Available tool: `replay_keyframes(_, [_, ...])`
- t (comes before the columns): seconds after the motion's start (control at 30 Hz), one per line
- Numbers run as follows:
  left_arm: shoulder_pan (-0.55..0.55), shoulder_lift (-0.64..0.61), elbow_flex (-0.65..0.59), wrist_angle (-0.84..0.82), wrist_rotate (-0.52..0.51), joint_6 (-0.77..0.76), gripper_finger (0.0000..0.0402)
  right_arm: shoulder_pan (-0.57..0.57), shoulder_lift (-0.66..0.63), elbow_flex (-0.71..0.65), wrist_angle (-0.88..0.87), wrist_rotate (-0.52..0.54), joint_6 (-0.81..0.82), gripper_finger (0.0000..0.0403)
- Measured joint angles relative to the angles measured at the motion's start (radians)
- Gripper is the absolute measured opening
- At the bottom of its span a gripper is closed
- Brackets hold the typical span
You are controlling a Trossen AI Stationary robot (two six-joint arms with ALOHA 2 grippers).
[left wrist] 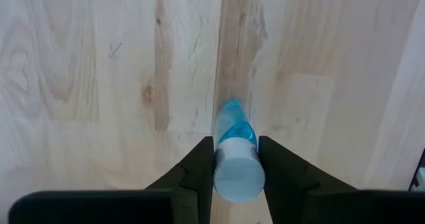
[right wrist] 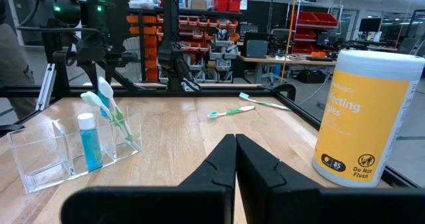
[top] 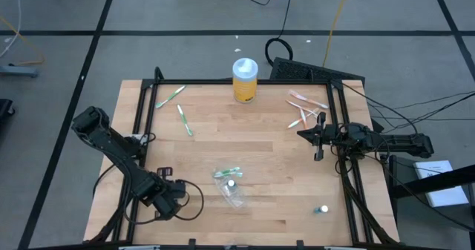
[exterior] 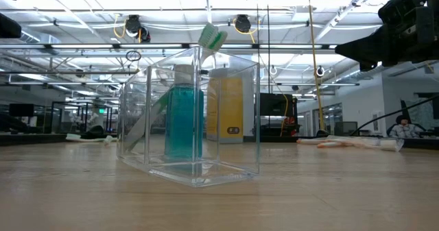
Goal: Pick & Place toothbrushing station
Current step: Put the blue mouthwash into the transparent organizer
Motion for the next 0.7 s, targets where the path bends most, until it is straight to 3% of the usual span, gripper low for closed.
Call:
replay_keyframes(0.37, [0.04, -0.01, 0.009, 0.059, -0.03, -0.035, 0.0099, 0.0, 0.0, 0.0, 0.0, 0.0, 0.0, 0.0004])
replay_keyframes(0.7, [0.122, -0.017, 0.176, 0.058, -0.159, 0.07, 0.0099, 0.0, 0.0, 0.0, 0.0, 0.0, 0.0, 0.0004])
